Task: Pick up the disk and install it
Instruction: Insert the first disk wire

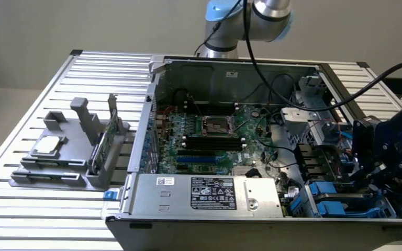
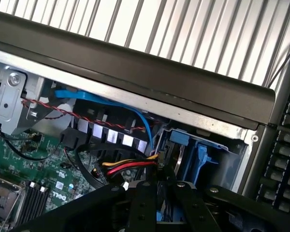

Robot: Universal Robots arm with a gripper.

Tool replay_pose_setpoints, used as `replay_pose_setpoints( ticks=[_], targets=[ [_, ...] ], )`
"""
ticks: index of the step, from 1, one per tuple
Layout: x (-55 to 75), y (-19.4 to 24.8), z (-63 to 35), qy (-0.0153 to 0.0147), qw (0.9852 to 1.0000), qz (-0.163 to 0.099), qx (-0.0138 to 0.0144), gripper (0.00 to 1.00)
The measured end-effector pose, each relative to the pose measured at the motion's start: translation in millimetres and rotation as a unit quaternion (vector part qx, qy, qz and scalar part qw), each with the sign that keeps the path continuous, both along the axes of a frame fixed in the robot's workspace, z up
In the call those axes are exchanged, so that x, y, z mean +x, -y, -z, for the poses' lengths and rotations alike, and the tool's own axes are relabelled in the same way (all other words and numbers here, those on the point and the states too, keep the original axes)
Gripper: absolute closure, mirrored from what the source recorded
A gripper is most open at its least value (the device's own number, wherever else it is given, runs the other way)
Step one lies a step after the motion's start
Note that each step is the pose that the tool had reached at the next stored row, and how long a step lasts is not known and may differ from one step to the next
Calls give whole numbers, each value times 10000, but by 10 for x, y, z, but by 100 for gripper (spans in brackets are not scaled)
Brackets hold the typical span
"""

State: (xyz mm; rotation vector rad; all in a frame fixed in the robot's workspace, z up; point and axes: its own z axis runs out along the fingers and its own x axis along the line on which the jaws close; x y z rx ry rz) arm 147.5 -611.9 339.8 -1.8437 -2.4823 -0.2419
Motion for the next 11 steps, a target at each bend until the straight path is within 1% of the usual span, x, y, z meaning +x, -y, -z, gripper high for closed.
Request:
replay_pose_setpoints(
  ticks=[1,2,5,6,7,8,11],
  targets=[
    [0,-1,0,-9,10000,14,-12,82],
    [0,-1,-1,-17,10000,29,-32,82],
    [0,0,0,-27,9999,89,-122,82],
    [0,0,0,-29,9998,117,-148,82],
    [1,0,0,-30,9998,144,-167,82],
    [1,0,1,-31,9997,170,-178,82],
    [0,0,1,-32,9996,225,-187,82]
  ],
)
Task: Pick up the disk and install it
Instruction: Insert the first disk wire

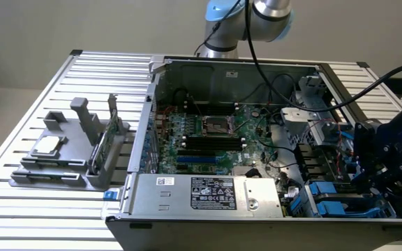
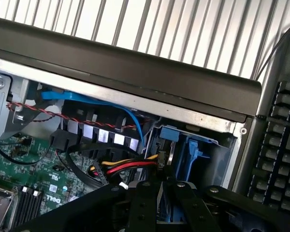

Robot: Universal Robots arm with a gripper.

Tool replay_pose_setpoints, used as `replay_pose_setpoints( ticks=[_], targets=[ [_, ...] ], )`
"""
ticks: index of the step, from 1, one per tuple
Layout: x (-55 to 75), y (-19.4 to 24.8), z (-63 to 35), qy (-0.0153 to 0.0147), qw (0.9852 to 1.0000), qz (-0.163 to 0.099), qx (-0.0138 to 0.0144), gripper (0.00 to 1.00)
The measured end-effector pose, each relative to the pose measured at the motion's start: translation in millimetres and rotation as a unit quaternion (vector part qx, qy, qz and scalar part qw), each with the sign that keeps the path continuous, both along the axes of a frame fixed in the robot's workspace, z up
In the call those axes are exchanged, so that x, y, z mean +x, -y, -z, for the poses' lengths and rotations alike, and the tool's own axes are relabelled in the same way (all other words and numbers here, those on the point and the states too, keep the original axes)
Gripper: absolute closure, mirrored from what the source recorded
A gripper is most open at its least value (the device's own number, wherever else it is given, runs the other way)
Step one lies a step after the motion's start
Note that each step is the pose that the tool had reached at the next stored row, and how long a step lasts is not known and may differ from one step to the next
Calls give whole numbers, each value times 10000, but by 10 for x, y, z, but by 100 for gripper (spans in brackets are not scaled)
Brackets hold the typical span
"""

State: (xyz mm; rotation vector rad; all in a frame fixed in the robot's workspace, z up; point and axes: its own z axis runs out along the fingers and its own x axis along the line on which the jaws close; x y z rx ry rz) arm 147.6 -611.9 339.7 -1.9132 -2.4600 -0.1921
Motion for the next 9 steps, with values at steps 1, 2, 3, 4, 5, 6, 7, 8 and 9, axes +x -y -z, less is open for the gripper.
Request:
replay_pose_setpoints(
  ticks=[1,2,3,4,5,6,7,8,9],
  targets=[
    [0,0,0,0,10000,0,0,82],
    [0,0,-1,0,10000,0,-1,82],
    [0,-4,-1,0,10000,8,-1,82],
    [0,-8,-2,0,10000,27,-2,82],
    [-1,-10,0,-1,10000,51,0,82],
    [-1,-11,1,-2,10000,72,0,82],
    [-1,-11,0,-2,10000,92,-1,82],
    [-2,-12,0,-3,9999,110,-3,82],
    [-3,-14,-1,-4,9999,124,-6,82]
  ],
)
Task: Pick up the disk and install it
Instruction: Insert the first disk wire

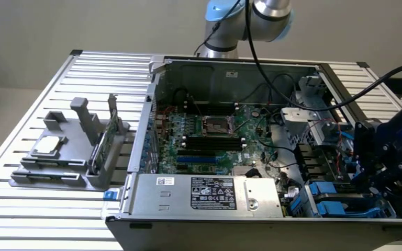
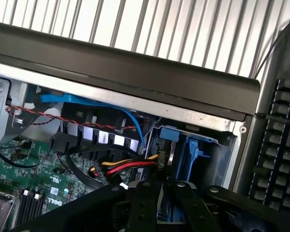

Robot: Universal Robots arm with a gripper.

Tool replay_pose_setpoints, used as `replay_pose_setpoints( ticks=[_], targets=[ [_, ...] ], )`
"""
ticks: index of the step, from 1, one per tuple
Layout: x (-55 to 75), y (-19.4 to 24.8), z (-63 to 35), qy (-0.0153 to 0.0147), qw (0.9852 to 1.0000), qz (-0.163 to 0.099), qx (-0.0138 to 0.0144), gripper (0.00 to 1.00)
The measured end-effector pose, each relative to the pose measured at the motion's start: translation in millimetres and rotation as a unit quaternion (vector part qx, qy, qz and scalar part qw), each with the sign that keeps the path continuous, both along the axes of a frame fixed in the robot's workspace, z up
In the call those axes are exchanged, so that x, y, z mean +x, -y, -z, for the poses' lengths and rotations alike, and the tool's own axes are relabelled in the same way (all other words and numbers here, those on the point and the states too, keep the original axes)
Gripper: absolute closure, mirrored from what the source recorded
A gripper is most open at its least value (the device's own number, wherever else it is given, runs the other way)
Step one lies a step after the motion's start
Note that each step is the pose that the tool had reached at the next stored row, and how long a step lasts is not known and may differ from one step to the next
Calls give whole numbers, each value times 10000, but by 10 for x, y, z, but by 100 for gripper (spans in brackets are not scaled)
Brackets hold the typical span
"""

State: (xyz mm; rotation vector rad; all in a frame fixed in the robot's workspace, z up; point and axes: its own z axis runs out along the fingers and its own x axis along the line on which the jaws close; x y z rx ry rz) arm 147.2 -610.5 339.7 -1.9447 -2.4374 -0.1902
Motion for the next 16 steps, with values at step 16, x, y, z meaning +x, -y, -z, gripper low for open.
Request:
replay_pose_setpoints(
  ticks=[16],
  targets=[
    [-39,-113,0,4,9998,45,-194,82]
  ],
)
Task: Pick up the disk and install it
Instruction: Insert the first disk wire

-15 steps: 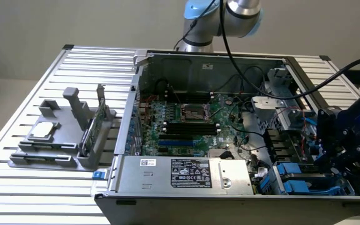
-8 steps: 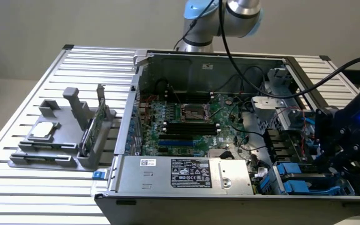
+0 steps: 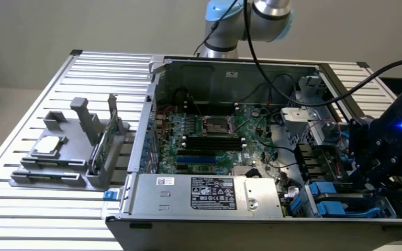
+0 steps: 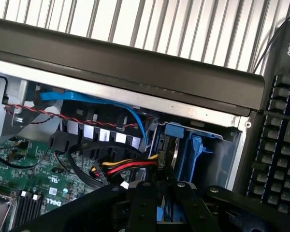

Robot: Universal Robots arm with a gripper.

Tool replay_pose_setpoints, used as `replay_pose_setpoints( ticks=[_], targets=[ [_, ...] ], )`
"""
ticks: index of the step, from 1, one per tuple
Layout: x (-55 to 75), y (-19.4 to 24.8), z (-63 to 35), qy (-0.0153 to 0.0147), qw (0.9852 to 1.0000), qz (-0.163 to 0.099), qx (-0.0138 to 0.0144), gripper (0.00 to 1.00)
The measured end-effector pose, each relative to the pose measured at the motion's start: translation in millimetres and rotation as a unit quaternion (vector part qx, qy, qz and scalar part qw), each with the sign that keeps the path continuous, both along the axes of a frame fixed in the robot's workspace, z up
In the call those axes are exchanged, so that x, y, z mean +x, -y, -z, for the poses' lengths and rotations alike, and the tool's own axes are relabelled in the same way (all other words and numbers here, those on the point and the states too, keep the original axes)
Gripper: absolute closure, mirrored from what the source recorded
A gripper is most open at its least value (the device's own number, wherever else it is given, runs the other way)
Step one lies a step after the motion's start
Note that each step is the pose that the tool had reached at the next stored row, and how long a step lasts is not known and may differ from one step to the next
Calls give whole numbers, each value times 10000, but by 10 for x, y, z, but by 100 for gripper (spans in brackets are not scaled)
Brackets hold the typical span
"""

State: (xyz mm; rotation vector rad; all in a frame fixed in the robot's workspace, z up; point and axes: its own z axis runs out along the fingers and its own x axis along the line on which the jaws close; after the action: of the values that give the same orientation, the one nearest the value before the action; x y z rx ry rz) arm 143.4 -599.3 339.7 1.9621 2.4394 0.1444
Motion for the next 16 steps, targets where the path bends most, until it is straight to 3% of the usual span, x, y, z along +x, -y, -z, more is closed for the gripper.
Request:
replay_pose_setpoints(
  ticks=[4,9,16],
  targets=[
    [0,-10,1,42,10000,74,-47,82],
    [-2,-27,3,110,9998,184,-49,82],
    [-21,-34,25,133,9995,291,-66,82]
  ],
)
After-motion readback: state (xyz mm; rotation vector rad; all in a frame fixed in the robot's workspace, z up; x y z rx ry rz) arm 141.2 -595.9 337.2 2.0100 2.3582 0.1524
